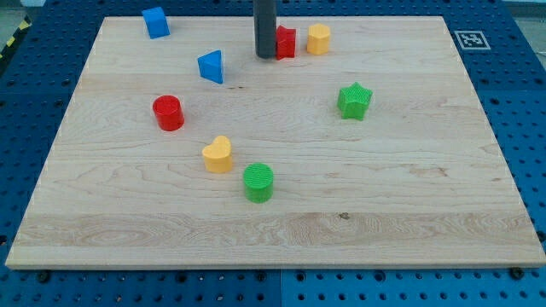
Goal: Push red star up a bit
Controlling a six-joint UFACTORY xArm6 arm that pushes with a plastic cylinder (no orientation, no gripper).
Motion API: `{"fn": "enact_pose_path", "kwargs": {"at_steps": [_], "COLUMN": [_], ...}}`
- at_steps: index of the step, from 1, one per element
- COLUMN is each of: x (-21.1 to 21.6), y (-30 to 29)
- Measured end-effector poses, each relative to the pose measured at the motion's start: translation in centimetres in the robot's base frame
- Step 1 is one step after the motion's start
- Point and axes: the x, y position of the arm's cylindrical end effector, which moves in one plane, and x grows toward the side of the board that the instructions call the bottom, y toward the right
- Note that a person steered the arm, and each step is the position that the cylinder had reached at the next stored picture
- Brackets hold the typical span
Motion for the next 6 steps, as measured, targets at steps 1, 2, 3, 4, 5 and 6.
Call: {"fn": "enact_pose_path", "kwargs": {"at_steps": [1, 2, 3, 4, 5, 6], "x": [2.5, 3.1, 2.7, 2.1, 0.2, -1.6], "y": [0.7, 2.6, 3.4, 3.4, 3.4, 3.4]}}
